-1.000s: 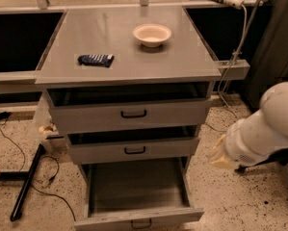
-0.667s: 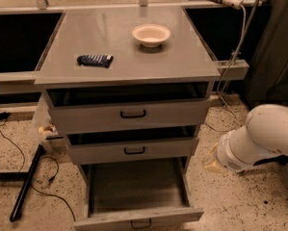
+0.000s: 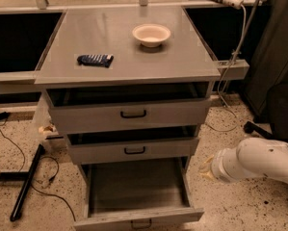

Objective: Close bottom drawer

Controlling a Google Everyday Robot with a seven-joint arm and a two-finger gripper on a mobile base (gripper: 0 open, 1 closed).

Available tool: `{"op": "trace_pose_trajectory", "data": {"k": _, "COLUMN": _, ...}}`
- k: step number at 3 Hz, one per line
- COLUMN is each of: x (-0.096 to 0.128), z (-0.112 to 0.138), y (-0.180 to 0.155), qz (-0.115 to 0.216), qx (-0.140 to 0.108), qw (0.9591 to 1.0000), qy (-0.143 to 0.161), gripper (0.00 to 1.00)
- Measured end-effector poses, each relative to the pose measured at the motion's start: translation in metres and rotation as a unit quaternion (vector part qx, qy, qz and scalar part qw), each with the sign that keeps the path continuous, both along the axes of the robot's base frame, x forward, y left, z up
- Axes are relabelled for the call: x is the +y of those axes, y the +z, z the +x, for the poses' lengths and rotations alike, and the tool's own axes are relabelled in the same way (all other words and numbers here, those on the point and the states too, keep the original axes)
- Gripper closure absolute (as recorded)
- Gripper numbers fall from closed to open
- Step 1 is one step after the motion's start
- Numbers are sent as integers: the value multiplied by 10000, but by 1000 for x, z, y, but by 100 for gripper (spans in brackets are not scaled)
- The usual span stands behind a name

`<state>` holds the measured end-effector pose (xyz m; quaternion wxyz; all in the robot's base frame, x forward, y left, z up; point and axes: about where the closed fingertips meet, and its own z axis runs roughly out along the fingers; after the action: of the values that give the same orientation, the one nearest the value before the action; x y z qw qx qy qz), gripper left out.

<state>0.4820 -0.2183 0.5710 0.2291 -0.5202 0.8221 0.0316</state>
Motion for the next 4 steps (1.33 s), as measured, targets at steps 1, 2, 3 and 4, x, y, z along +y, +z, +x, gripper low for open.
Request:
{"op": "trace_pose_trajectory", "data": {"k": 1, "x": 0, "z": 0, "y": 0, "qz": 1, "qx": 0, "qw": 10000, "qy": 1, "gripper": 100}}
{"op": "trace_pose_trajectory", "data": {"k": 2, "x": 6, "z": -2, "y": -32, "qz": 197, "qx": 62, "qw": 9998, "qy": 79, "gripper": 100}}
{"op": "trace_pose_trajectory", "data": {"k": 3, "x": 16, "z": -4, "y": -90, "qz": 558, "qx": 147, "qw": 9981, "qy": 229, "gripper": 100}}
{"op": "trace_pose_trajectory", "data": {"k": 4, "x": 22, "z": -6, "y": -146, "qz": 859, "qx": 226, "qw": 9953, "qy": 384, "gripper": 100}}
